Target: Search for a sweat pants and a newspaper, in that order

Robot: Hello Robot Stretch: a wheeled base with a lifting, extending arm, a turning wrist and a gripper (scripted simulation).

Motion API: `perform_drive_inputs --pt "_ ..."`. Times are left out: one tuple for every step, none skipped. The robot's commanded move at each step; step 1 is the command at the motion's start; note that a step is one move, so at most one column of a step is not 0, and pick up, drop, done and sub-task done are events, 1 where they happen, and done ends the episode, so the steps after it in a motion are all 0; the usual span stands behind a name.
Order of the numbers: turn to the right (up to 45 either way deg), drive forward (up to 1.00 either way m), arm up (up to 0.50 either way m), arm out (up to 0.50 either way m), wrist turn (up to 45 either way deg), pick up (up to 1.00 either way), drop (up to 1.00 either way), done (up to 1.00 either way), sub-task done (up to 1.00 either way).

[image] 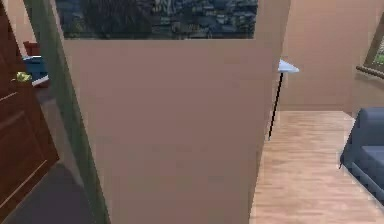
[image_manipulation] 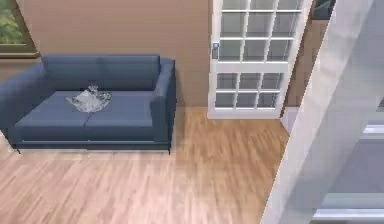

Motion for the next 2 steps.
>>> perform_drive_inputs --pt "-45.0 0.00 0.00 0.00 0.0 0.00 0.00 0.00 0.00" --pt "-9.0 0.00 0.00 0.00 0.0 0.00 0.00 0.00 0.00"
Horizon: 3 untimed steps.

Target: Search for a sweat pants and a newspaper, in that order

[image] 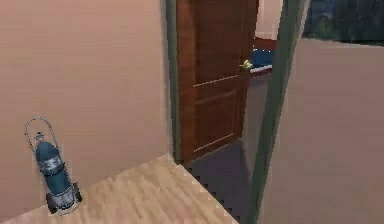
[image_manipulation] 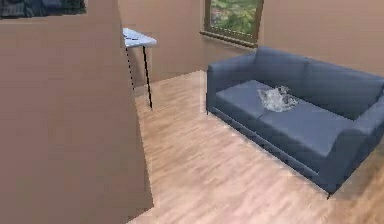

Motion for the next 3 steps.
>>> perform_drive_inputs --pt "0.0 0.95 0.00 0.00 0.0 0.00 0.00 0.00 0.00" --pt "24.0 0.00 0.00 0.00 0.0 0.00 0.00 0.00 0.00" --pt "0.0 0.55 0.00 0.00 0.0 0.00 0.00 0.00 0.00"
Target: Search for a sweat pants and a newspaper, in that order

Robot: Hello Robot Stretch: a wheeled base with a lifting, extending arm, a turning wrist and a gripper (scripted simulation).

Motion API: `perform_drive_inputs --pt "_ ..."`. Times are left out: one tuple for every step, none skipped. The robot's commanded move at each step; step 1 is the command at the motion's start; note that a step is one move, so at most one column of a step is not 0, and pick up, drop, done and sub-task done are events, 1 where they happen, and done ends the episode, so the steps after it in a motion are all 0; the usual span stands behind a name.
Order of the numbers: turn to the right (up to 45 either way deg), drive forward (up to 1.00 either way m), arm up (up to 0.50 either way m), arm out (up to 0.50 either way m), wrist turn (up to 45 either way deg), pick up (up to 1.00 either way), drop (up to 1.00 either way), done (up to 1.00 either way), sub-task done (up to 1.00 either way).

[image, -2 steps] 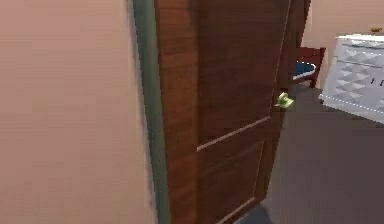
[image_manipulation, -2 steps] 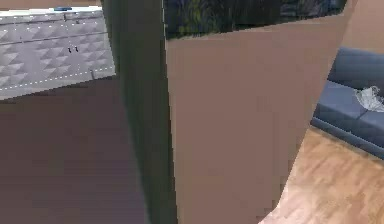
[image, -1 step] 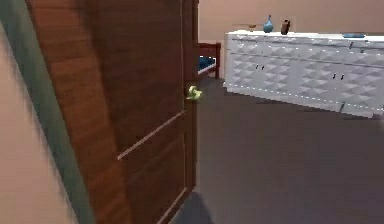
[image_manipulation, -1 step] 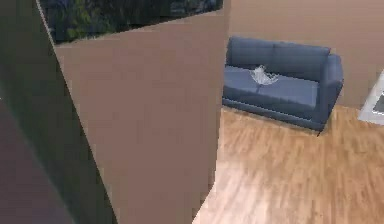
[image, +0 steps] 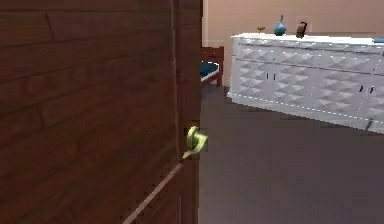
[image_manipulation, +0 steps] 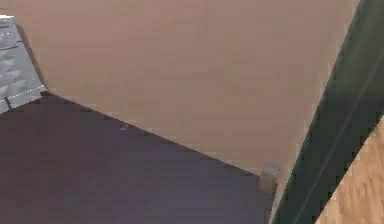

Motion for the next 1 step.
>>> perform_drive_inputs --pt "30.0 0.00 0.00 0.00 0.0 0.00 0.00 0.00 0.00"
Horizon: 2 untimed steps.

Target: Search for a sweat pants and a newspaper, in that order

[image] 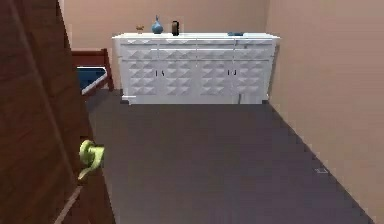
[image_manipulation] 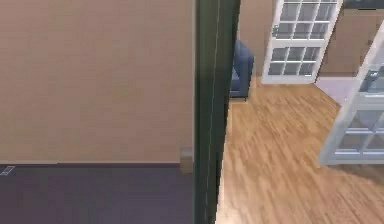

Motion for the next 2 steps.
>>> perform_drive_inputs --pt "0.0 0.90 0.00 0.00 0.0 0.00 0.00 0.00 0.00" --pt "45.0 0.00 0.00 0.00 0.0 0.00 0.00 0.00 0.00"
